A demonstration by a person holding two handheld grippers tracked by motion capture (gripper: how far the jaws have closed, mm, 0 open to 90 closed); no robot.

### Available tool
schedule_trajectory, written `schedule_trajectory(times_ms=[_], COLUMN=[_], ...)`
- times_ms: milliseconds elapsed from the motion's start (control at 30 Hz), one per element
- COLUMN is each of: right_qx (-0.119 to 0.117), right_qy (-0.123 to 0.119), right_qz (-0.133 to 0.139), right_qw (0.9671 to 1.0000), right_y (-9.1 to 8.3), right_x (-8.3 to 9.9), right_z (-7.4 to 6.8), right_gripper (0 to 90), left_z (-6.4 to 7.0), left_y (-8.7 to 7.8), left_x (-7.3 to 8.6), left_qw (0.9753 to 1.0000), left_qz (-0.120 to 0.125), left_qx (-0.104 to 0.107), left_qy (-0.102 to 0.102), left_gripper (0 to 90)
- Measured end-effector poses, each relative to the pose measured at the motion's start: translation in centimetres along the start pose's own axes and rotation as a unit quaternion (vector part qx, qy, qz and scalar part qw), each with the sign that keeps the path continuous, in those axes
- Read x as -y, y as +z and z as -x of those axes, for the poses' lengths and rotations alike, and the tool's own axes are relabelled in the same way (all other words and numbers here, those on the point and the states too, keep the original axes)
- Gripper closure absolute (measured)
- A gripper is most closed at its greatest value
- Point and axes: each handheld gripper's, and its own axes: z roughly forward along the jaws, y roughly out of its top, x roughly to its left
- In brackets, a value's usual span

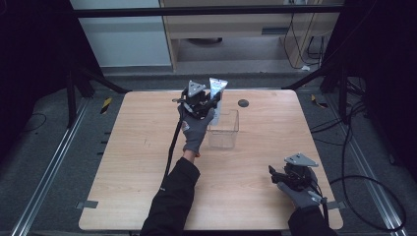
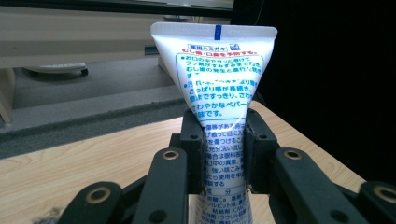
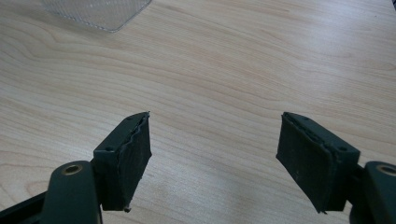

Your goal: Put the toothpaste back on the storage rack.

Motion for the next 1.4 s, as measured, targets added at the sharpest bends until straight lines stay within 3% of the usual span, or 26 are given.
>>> schedule_trajectory(times_ms=[500,933,1400], right_qx=[-0.002,-0.002,-0.003], right_qy=[-0.001,-0.005,-0.004], right_qz=[-0.001,-0.002,-0.002], right_qw=[1.0,1.0,1.0], right_y=[0.0,0.1,0.2], right_x=[0.0,0.1,0.0], right_z=[-0.1,-0.1,-0.2], right_gripper=[25.6,25.4,25.1], left_z=[-0.2,-0.1,0.1], left_y=[1.8,3.0,3.2], left_x=[1.7,3.9,5.4], left_qw=[0.9998,0.9988,0.998], left_qz=[-0.016,-0.047,-0.059], left_qx=[-0.006,-0.01,-0.012], left_qy=[0.001,0.013,0.022], left_gripper=[72.7,72.5,71.7])
